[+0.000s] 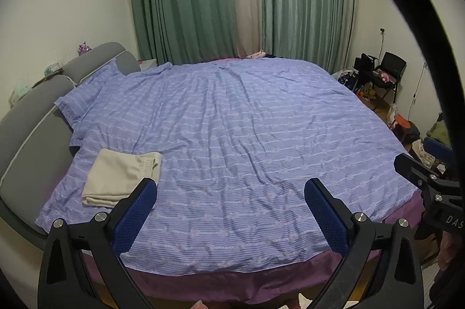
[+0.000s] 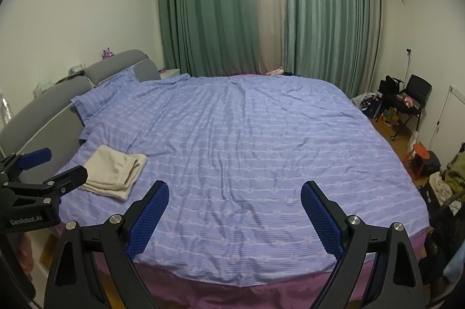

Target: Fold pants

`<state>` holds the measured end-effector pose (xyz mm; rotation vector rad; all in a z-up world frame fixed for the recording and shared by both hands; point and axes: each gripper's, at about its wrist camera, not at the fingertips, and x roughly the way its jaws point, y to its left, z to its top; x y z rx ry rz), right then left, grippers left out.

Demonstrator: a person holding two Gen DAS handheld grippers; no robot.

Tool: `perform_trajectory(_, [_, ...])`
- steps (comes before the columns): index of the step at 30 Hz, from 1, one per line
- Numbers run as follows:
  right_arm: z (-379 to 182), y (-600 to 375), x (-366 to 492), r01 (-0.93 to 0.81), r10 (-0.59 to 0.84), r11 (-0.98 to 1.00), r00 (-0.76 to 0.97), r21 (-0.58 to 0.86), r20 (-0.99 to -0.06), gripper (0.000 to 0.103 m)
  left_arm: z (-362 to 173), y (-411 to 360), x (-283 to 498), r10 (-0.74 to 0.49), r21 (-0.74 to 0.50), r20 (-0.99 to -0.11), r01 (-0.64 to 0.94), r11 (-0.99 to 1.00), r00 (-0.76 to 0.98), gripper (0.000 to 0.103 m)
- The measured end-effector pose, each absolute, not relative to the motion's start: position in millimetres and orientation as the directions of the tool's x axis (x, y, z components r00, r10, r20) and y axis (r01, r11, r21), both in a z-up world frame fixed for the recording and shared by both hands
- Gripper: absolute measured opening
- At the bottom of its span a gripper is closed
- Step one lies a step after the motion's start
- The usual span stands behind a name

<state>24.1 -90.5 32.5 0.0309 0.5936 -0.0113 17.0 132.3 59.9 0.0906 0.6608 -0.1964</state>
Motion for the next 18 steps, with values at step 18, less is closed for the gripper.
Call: perform_trajectory(18, [37, -109, 24, 0.040, -0.023, 0.999, 0.839, 0.019, -0.544, 0.092, 63, 119, 22, -0.160, 0.031, -0.600, 0.223, 0.974, 0.783, 0.103])
